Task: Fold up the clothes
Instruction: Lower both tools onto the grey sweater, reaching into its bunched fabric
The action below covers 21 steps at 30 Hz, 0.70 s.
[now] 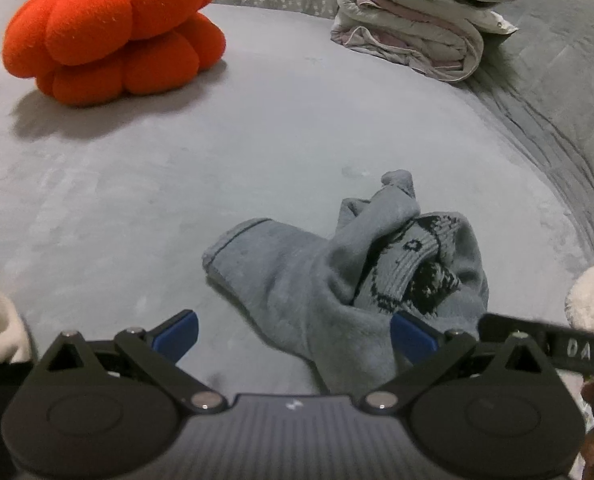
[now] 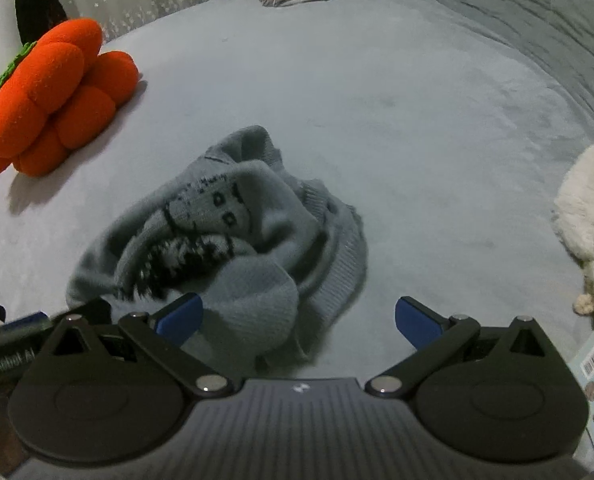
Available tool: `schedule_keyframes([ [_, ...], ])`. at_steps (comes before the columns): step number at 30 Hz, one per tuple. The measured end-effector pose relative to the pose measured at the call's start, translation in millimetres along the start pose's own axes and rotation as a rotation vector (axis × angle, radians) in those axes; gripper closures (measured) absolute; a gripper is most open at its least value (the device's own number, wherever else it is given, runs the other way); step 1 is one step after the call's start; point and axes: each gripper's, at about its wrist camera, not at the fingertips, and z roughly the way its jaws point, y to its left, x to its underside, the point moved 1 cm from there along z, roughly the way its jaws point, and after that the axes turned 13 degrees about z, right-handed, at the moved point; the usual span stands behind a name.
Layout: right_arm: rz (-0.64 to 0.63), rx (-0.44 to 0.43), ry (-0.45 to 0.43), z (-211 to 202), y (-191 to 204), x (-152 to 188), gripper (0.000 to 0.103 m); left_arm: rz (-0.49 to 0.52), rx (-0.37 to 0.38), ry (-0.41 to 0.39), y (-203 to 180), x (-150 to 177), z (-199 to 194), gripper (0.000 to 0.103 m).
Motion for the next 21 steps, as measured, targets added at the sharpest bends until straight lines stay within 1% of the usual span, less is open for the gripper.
schedule_keyframes([
  [4,0.029,-0.019,0.027,18,-2,-4,0.000,-0.033,0.044,-0.020,8,4,10,0.000],
  [6,0.044,-0.029,0.040,28,-4,-7,0.000,-0.024,0.059,-0.038,9,5,14,0.000],
  [12,0.084,-0.059,0.077,54,-7,-12,0.000,0.089,0.078,-0.108,-3,10,25,0.000],
  [15,0.066,-0.081,0.050,55,-11,-9,0.000,0.107,0.086,-0.124,-8,9,30,0.000],
  [17,0.046,-0.092,0.028,53,-12,-5,0.000,0.111,0.098,-0.121,-12,10,34,0.000],
  [21,0.016,-0.100,-0.020,48,-17,1,0.000,0.076,0.130,-0.099,-13,16,43,0.000],
])
